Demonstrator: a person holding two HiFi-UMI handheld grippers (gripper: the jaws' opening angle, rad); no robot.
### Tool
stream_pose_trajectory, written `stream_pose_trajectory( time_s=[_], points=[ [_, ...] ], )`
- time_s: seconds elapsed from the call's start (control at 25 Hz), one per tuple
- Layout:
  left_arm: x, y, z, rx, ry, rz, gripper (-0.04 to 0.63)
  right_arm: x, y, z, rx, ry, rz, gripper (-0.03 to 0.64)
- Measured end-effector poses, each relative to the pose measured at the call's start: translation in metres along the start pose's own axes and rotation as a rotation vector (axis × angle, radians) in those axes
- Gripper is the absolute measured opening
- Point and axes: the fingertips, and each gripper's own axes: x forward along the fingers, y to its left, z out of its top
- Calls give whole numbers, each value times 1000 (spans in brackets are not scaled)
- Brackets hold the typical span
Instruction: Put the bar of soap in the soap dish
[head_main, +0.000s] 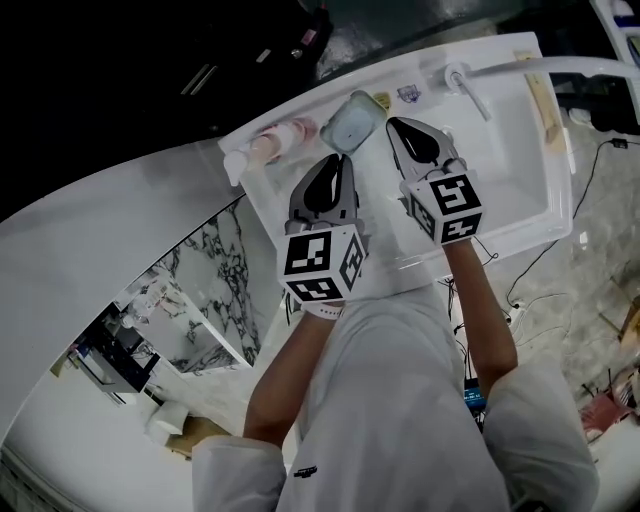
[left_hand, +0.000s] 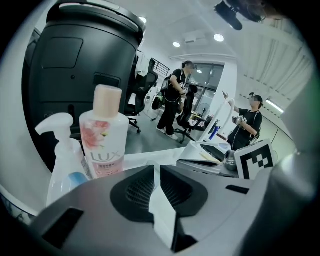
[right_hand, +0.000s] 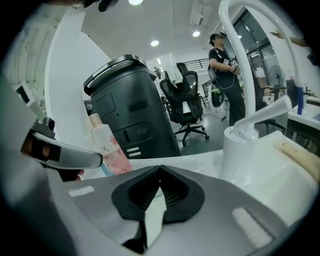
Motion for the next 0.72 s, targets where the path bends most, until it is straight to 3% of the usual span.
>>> stream_pose_trajectory(
  time_s=[0.2, 0.72],
  points=[
    [-18, -2, 2, -8, -27, -1, 12, -24, 15, 12, -40, -10, 14, 12],
    [-80, -3, 2, -33, -101, -16, 9, -83, 56, 45, -137, -60, 44, 12]
  ],
)
